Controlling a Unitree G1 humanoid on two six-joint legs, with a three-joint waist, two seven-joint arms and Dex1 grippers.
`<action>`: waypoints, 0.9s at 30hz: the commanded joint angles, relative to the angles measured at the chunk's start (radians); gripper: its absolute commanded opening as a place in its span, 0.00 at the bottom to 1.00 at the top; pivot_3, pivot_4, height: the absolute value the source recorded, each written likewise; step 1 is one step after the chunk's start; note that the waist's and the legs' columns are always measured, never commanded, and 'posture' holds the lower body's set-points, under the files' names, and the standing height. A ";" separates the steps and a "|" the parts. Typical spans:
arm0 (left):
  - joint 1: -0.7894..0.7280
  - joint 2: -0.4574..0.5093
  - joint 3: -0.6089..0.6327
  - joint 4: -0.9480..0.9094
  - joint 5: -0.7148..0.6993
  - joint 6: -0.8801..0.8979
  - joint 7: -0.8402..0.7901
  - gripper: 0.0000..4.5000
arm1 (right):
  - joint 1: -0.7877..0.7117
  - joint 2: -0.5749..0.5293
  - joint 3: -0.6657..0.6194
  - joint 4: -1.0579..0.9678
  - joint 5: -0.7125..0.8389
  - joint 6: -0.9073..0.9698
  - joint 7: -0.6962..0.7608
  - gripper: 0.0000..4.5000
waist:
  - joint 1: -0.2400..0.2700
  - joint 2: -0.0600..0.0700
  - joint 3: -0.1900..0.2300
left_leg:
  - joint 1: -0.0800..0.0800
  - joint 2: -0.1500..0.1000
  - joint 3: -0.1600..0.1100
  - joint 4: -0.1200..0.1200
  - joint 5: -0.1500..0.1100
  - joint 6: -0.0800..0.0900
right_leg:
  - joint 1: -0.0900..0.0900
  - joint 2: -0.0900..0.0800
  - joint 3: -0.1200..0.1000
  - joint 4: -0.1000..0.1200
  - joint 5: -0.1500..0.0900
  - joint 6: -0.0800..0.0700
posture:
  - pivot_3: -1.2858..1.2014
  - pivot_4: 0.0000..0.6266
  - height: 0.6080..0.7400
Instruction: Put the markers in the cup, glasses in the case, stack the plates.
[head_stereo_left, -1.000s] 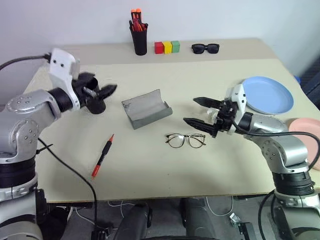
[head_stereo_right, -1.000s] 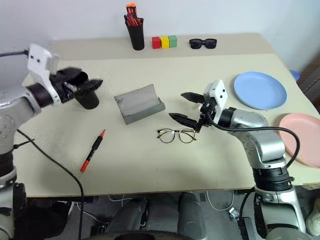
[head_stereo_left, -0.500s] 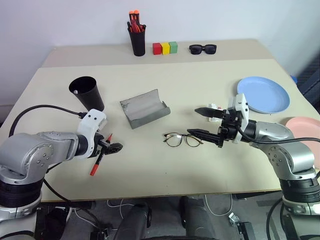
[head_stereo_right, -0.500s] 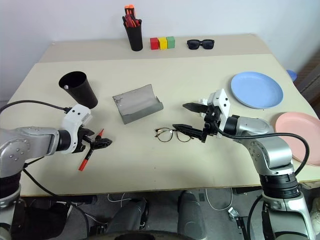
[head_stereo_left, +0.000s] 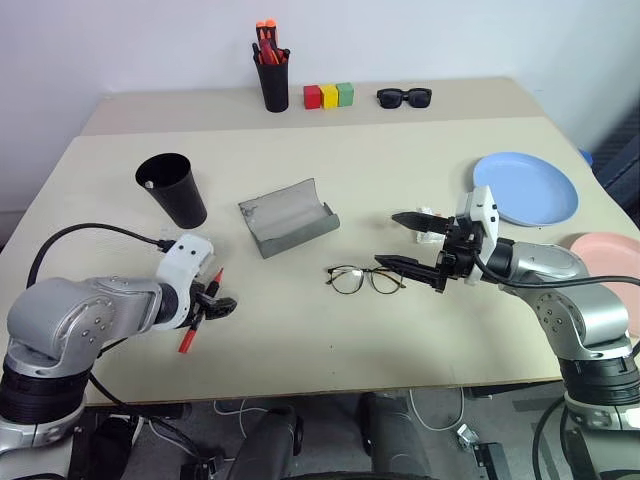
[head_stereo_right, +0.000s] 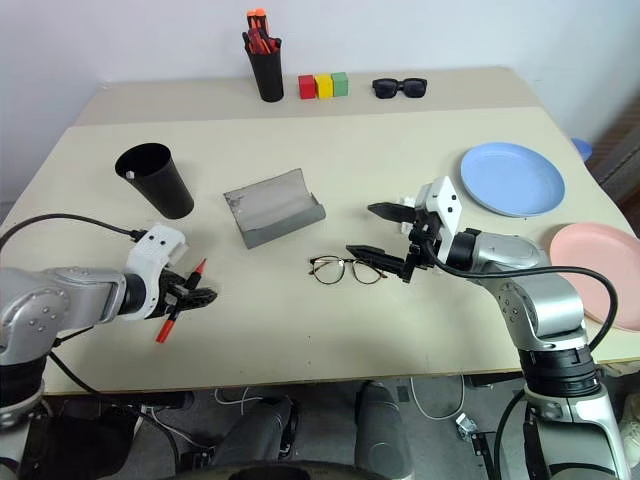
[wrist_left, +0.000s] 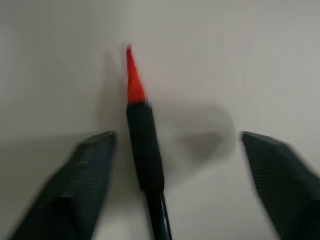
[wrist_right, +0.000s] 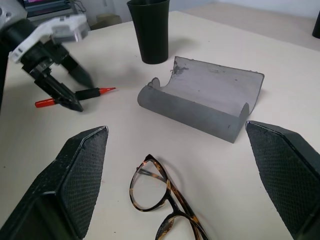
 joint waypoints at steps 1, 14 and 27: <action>0.032 -0.001 0.005 -0.005 -0.004 0.008 0.017 0.49 | -0.018 0.002 -0.011 -0.024 0.002 -0.017 -0.004 1.00 | 0.000 0.000 0.000 | 0.000 0.000 0.000 0.000 0.000 0.000 | 0.000 0.000 0.000 0.000 0.000 0.000 | 0.52 0.24 1.00; -0.177 -0.053 0.030 -0.012 0.069 -0.242 -0.052 0.00 | -0.032 0.007 -0.004 -0.014 -0.013 -0.018 -0.009 1.00 | 0.010 0.000 0.000 | 0.000 0.000 0.000 0.001 0.000 -0.001 | 0.001 0.000 0.000 0.000 0.000 -0.001 | 0.52 0.24 1.00; -0.457 -0.204 0.123 0.663 0.469 -1.460 -0.081 0.00 | -0.071 0.030 0.007 0.015 -0.038 -0.035 -0.024 1.00 | 0.021 0.000 0.000 | -0.001 0.000 0.004 0.000 0.003 -0.006 | -0.001 0.001 0.000 -0.003 0.003 -0.002 | 0.52 0.24 1.00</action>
